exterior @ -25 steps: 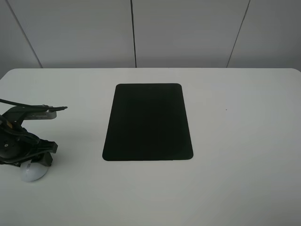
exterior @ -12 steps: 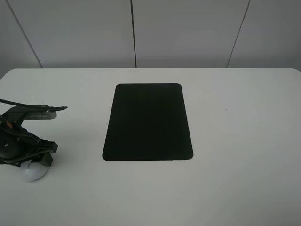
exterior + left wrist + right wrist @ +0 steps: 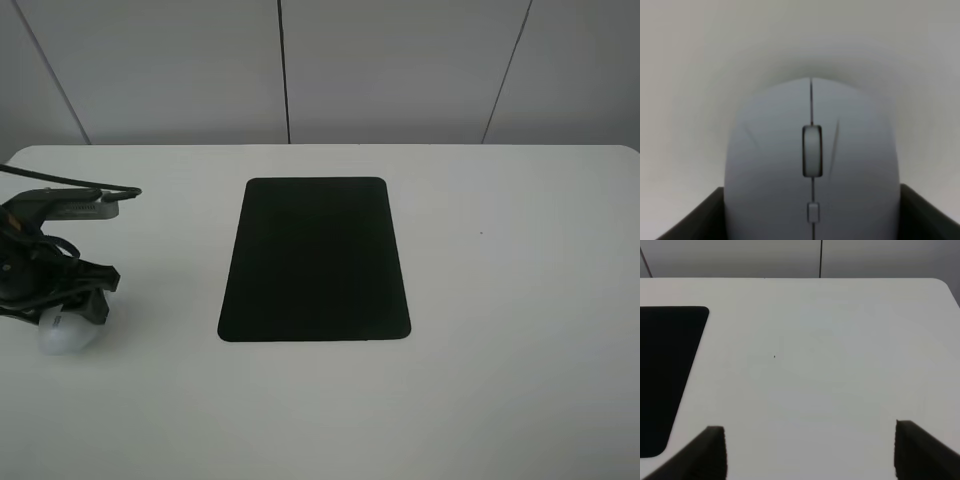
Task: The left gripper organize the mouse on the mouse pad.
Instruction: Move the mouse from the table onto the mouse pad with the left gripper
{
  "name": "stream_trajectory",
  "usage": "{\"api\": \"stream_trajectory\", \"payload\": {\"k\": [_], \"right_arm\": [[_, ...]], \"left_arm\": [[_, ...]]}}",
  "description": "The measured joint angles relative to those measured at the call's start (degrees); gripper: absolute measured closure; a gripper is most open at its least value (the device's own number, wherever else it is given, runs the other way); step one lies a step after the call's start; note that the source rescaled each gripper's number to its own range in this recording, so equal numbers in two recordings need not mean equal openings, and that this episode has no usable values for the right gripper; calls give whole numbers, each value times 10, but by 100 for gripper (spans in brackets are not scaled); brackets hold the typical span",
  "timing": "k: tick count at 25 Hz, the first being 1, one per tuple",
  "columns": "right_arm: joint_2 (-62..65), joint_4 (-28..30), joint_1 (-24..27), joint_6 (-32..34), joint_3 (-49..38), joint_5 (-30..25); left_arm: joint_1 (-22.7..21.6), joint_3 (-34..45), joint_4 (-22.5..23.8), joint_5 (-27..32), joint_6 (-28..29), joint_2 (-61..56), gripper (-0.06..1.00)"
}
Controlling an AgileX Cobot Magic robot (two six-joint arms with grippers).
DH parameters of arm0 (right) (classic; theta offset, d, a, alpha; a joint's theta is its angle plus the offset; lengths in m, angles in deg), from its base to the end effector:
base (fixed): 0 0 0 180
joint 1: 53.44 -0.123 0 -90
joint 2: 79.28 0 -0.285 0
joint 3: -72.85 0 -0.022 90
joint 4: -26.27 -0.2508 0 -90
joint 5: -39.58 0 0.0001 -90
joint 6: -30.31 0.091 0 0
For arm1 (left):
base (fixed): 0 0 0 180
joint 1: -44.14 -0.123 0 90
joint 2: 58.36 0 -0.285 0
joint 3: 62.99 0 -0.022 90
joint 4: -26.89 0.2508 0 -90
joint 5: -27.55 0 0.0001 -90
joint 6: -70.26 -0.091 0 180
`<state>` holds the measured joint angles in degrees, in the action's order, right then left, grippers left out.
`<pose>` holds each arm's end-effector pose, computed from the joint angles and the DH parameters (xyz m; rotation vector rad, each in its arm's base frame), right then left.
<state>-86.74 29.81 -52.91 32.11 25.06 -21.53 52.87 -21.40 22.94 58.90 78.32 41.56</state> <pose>-0.0077 -0.0049 0.2807 0.0450 2.0293 -0.0598 0.2305 -0.0387 0.1309 -0.0679 3.0222 -0.0866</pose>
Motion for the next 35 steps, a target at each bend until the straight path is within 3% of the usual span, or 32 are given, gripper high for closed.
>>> {"api": "stream_trajectory", "payload": {"k": [5, 10, 14, 25, 35], "right_arm": [[0, -1, 0, 0, 0, 0], [0, -1, 0, 0, 0, 0], [0, -1, 0, 0, 0, 0], [0, -1, 0, 0, 0, 0], [0, -1, 0, 0, 0, 0]], "left_arm": [[14, -85, 4, 81, 36, -3, 94], [61, -190, 4, 143, 102, 19, 94], [113, -278, 6, 189, 112, 81, 94], [248, -500, 3, 199, 129, 270, 94], [306, -623, -1, 198, 191, 373, 94]]}}
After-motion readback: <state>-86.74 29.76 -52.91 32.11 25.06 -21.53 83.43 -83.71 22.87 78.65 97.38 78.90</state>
